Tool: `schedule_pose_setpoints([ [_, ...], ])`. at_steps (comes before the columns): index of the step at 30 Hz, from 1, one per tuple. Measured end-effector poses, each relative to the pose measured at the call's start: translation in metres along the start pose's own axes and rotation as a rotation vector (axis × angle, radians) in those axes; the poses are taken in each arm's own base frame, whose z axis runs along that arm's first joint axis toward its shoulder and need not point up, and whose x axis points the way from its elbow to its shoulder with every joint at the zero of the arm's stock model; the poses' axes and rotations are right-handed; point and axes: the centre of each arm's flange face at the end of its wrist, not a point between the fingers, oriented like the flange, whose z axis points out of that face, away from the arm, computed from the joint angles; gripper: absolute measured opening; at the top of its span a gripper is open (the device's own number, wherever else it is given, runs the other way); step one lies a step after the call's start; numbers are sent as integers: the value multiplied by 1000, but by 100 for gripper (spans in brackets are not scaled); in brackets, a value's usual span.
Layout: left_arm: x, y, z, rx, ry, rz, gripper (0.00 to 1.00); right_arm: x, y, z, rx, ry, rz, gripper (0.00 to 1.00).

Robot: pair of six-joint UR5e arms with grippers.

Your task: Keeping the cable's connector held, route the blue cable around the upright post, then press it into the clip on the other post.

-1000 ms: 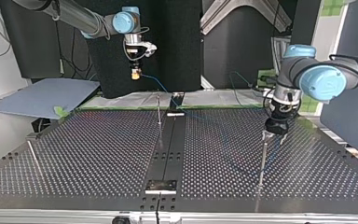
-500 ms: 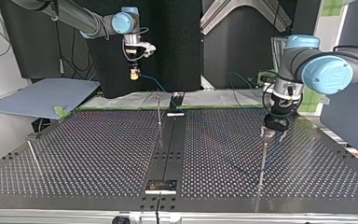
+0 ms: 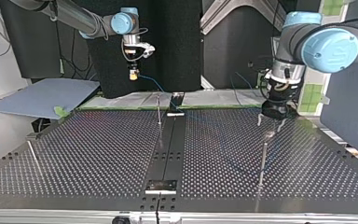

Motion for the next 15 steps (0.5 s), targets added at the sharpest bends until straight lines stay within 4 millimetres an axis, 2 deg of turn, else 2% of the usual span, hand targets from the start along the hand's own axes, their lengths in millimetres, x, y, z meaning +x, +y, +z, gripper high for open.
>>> schedule_pose_setpoints([
  [8, -6, -19, -25, 22, 8, 70, 99, 0, 0, 0, 2, 0, 10, 0],
  [15, -16, -35, -33, 41, 16, 127, 99, 0, 0, 1, 3, -1, 12, 0],
])
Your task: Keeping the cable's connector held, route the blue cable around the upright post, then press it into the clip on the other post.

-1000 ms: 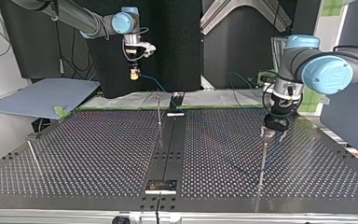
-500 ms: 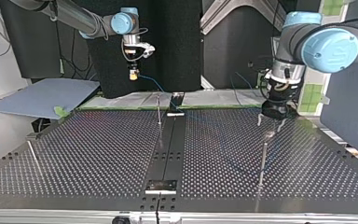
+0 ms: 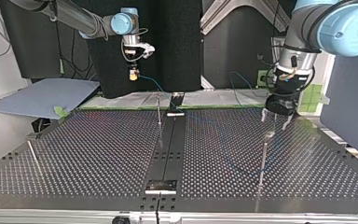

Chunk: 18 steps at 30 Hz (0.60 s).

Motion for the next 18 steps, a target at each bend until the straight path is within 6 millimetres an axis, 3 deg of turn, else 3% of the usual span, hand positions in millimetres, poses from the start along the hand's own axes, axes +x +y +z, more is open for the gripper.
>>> schedule_pose_setpoints([
  [8, -20, -23, -4, -2, -12, 73, 99, 0, 0, 0, -1, -5, 0, 0],
  [18, -28, -43, -2, -25, 0, 148, 99, -1, -1, 0, 5, -9, -4, 0],
])
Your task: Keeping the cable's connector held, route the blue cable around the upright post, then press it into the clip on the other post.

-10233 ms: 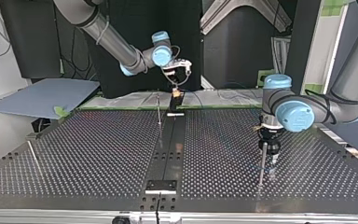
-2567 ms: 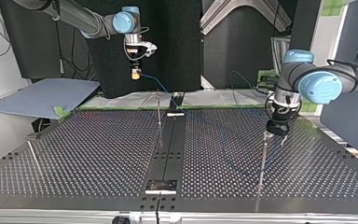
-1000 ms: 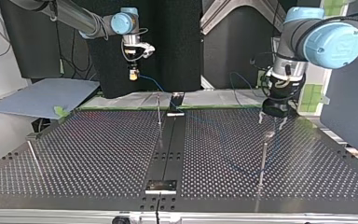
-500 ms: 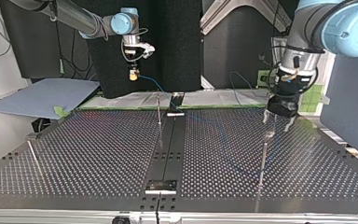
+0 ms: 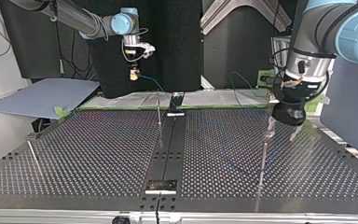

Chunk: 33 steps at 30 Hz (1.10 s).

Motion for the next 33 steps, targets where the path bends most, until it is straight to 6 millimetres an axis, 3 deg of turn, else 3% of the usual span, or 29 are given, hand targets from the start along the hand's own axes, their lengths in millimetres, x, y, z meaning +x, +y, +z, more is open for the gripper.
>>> schedule_pose_setpoints([
  [17, -11, -22, 26, 30, 22, 138, 99, 1, -3, 1, 4, 1, -9, 0],
  [33, -3, -3, 42, -53, 39, 263, 99, 1, -3, 2, 14, 0, -9, 0],
])
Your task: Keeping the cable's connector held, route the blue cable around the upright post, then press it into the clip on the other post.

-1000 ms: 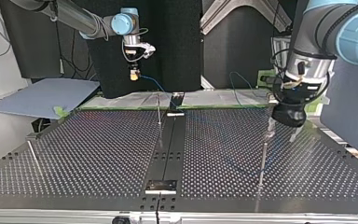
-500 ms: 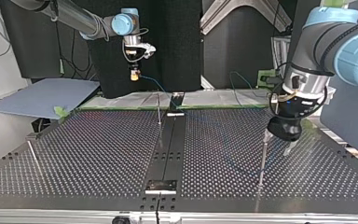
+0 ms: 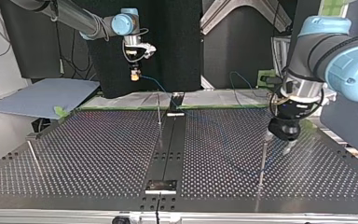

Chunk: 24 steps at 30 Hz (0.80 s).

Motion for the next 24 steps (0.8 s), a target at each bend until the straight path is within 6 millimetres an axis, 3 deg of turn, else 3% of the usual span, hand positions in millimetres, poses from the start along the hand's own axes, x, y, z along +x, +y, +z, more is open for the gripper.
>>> schedule_pose_setpoints([
  [13, 4, 2, -4, -25, 50, 118, 99, 0, -1, 0, 5, 1, 1, 0],
  [24, -17, -11, -13, -40, 48, 213, 99, 0, -2, 0, 12, 2, 4, 0],
])
